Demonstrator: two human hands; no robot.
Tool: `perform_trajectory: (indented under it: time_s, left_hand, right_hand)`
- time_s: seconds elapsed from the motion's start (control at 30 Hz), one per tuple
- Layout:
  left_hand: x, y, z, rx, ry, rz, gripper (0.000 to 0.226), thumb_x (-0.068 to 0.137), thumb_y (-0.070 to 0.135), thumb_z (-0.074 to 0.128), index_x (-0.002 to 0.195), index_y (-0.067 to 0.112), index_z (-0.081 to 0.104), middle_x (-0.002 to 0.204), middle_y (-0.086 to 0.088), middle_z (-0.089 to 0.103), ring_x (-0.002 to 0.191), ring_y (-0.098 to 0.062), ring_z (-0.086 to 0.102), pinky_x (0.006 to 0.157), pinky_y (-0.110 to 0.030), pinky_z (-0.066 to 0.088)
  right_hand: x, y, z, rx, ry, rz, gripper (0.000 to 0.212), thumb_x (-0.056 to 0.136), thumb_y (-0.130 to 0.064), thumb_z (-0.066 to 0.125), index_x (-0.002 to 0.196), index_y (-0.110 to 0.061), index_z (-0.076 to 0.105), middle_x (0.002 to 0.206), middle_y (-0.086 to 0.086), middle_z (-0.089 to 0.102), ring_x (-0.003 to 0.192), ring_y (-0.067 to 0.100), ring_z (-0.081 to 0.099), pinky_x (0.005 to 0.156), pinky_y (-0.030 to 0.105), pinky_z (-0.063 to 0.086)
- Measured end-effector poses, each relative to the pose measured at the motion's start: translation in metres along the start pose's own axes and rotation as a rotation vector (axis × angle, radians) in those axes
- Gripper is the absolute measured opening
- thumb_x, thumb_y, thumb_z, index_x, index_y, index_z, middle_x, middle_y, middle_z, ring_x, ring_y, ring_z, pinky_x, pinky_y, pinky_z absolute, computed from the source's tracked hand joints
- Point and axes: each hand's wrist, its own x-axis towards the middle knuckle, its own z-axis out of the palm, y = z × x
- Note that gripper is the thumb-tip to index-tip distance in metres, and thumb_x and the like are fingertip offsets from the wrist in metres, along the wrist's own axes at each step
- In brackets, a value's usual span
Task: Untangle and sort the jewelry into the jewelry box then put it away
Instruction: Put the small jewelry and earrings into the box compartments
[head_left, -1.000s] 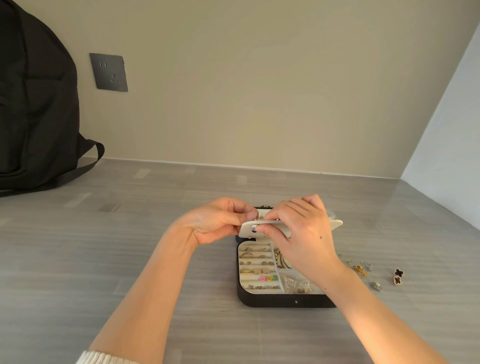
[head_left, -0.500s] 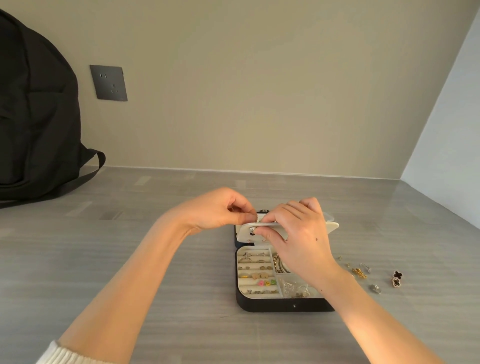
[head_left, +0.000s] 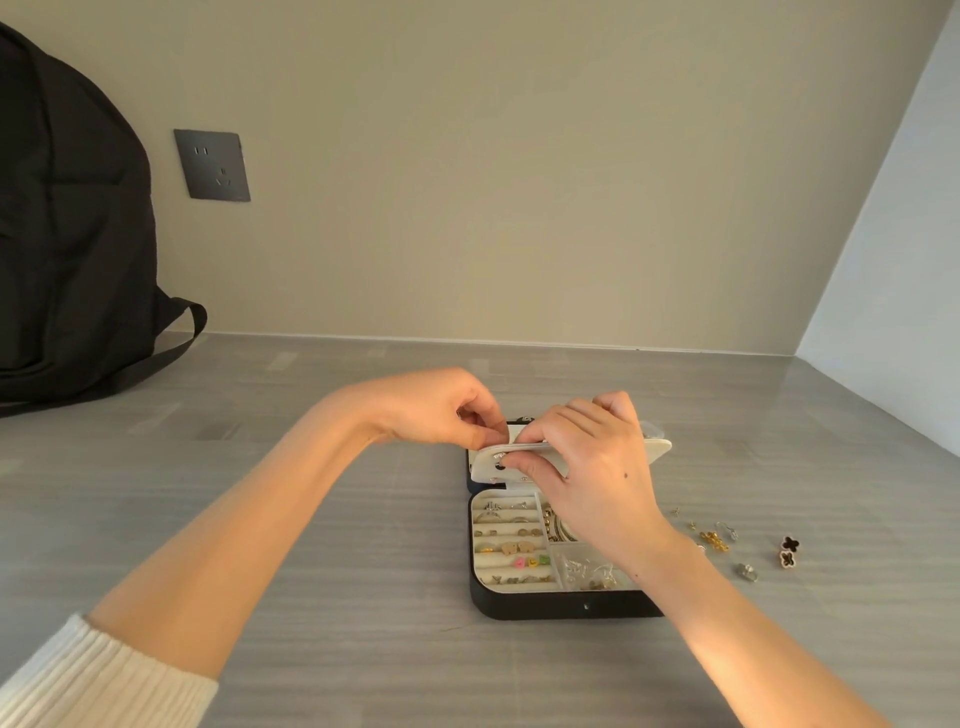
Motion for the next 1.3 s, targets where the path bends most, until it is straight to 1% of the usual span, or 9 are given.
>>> perform_trajectory:
  time_s: [0.27,0.37,0.47,0.63,0.77,1.0,1.13,1.2,1.3]
  left_hand:
    - [0.011,0.008,-0.010,-0.081,-0.191,-0.118,0.011,0.086,0.003,0.062,0.085,0.012,0.068,0.078,0.000,0.065,0.067,-0.002,0.055,0.074,-0.017,0.042]
    - [0.012,0.011,-0.008,-0.073,-0.142,-0.172,0.011,0.069,0.009,0.067,0.070,0.020,0.069,0.064,0.009,0.062,0.064,-0.005,0.046,0.068,-0.023,0.034]
    - [0.010,0.004,0.000,-0.271,0.020,-0.265,0.018,0.056,0.009,0.058,0.070,0.012,0.069,0.057,0.005,0.054,0.054,-0.006,0.037,0.055,-0.023,0.025]
    - [0.001,-0.011,0.011,-0.531,0.139,-0.337,0.019,0.079,-0.008,0.053,0.077,0.005,0.067,0.061,-0.001,0.048,0.050,-0.005,0.038,0.054,-0.022,0.025]
    - [0.001,0.001,0.004,-0.337,0.120,-0.252,0.021,0.088,-0.001,0.055,0.080,0.015,0.066,0.059,0.015,0.059,0.052,0.002,0.043,0.055,-0.017,0.030]
    - [0.004,0.014,-0.006,-0.068,-0.043,-0.198,0.018,0.092,0.016,0.056,0.078,0.020,0.064,0.077,0.004,0.059,0.078,-0.013,0.046,0.080,-0.029,0.034]
    - [0.005,0.016,-0.007,-0.015,-0.065,-0.190,0.017,0.093,0.017,0.055,0.079,0.020,0.063,0.075,0.008,0.060,0.068,0.001,0.052,0.073,-0.013,0.038]
    - [0.004,0.017,-0.006,-0.015,-0.038,-0.186,0.017,0.093,0.015,0.055,0.079,0.019,0.064,0.075,0.010,0.061,0.064,0.005,0.053,0.068,-0.008,0.038]
    - [-0.003,0.016,-0.002,-0.080,0.138,-0.210,0.020,0.095,0.018,0.050,0.084,0.014,0.067,0.073,0.007,0.059,0.070,-0.005,0.052,0.071,-0.017,0.040]
  right_hand:
    - [-0.002,-0.002,0.002,-0.053,0.022,-0.033,0.019,0.075,-0.034,0.072,0.069,-0.019,0.064,0.065,-0.011,0.063,0.061,0.014,0.055,0.072,0.032,0.030]
    - [-0.001,-0.003,0.003,-0.068,0.040,-0.039,0.017,0.077,-0.032,0.070,0.071,-0.017,0.064,0.066,-0.009,0.064,0.062,0.016,0.056,0.071,0.034,0.031]
    - [-0.001,-0.006,0.004,-0.090,0.078,-0.002,0.015,0.078,-0.029,0.068,0.074,-0.015,0.065,0.068,-0.007,0.064,0.063,0.019,0.057,0.072,0.036,0.032]
    - [-0.001,-0.011,0.009,-0.114,0.079,0.002,0.014,0.079,-0.029,0.065,0.077,-0.015,0.066,0.070,-0.006,0.064,0.065,0.018,0.058,0.074,0.036,0.034]
    - [0.001,-0.006,0.008,-0.085,0.075,0.033,0.016,0.080,-0.031,0.065,0.076,-0.015,0.065,0.070,-0.007,0.063,0.064,0.019,0.057,0.073,0.035,0.034]
    - [0.000,-0.004,0.009,-0.077,0.054,0.017,0.018,0.080,-0.032,0.063,0.076,-0.015,0.065,0.070,-0.007,0.063,0.066,0.018,0.057,0.074,0.034,0.032]
    - [-0.001,-0.003,0.009,-0.089,0.059,-0.003,0.018,0.079,-0.033,0.063,0.076,-0.015,0.065,0.070,-0.006,0.063,0.065,0.019,0.056,0.074,0.034,0.031]
    - [0.000,-0.002,0.010,-0.099,0.060,0.006,0.019,0.080,-0.033,0.062,0.075,-0.015,0.064,0.069,-0.006,0.063,0.065,0.019,0.056,0.073,0.034,0.031]
    - [0.003,0.001,0.011,-0.073,0.069,0.055,0.019,0.081,-0.034,0.061,0.077,-0.016,0.064,0.070,-0.006,0.064,0.064,0.019,0.056,0.074,0.035,0.032]
